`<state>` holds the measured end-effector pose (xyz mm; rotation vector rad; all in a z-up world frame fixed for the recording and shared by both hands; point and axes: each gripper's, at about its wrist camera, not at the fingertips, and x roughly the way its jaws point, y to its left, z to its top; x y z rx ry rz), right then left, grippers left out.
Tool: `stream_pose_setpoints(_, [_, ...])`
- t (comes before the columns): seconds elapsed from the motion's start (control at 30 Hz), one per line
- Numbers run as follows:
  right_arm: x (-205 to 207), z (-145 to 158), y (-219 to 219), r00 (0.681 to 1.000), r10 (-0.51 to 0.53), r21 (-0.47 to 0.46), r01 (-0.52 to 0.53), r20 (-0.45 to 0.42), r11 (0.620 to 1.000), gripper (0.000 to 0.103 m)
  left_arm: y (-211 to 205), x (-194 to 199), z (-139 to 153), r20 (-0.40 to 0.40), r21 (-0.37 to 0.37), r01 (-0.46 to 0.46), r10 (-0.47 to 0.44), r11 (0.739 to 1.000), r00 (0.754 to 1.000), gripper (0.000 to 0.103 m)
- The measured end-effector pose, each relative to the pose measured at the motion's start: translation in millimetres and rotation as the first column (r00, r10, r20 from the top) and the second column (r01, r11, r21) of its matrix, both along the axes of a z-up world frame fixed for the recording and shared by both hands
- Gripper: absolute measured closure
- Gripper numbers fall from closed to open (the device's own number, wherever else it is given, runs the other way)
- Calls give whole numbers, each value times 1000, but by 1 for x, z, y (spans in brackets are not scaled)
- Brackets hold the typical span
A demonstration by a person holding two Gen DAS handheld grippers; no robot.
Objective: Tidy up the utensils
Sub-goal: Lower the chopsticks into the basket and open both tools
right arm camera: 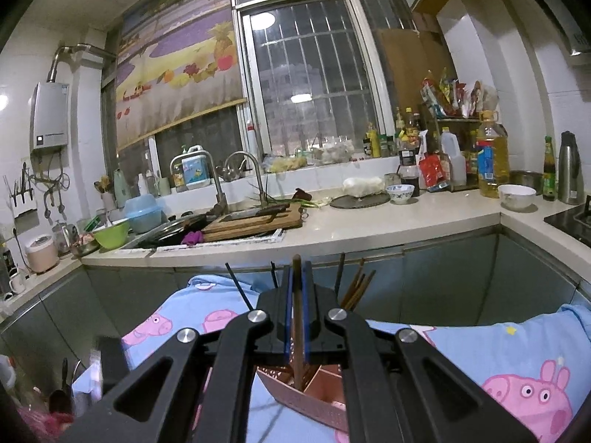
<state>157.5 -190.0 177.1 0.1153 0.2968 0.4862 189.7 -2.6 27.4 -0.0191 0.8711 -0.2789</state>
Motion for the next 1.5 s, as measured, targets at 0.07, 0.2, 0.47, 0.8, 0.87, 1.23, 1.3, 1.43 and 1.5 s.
stream_pose_setpoints(0.07, [2,3,-2,1000,-2,3,2,5,1000,103,2,8,-1,4,-13,5,-4,1000,1000,96])
stream_pose_setpoints(0.2, [3,7,-4,1000,1,19,-1,6,1000,103,1,4,14,36,-1,9,-9,1000,999,98])
stream_pose_setpoints(0.47, [0,17,-2,1000,3,20,-4,31,1000,103,-4,0,99,212,-25,48,-41,999,976,98])
stream_pose_setpoints(0.8, [14,38,0,999,0,28,-1,36,1000,103,-12,29,185,413,-32,16,-2,999,911,98])
stream_pose_setpoints(0.87, [19,39,2,999,-1,24,0,34,1000,103,-14,35,190,429,-27,12,1,1000,903,98])
stream_pose_setpoints(1.23, [50,20,14,1000,7,8,-7,-7,1000,103,-27,72,161,378,30,-3,-9,1000,926,98])
stream_pose_setpoints(1.3, [55,15,15,1000,11,5,-11,-19,1000,103,-28,76,154,371,41,-15,-2,999,929,98])
stream_pose_setpoints(1.43, [64,5,19,999,17,4,-16,-39,1000,103,-31,83,141,367,65,-22,-3,998,930,98])
stream_pose_setpoints(1.5, [67,1,21,999,22,1,-22,-48,1000,103,-32,83,135,372,84,-34,1,996,928,98])
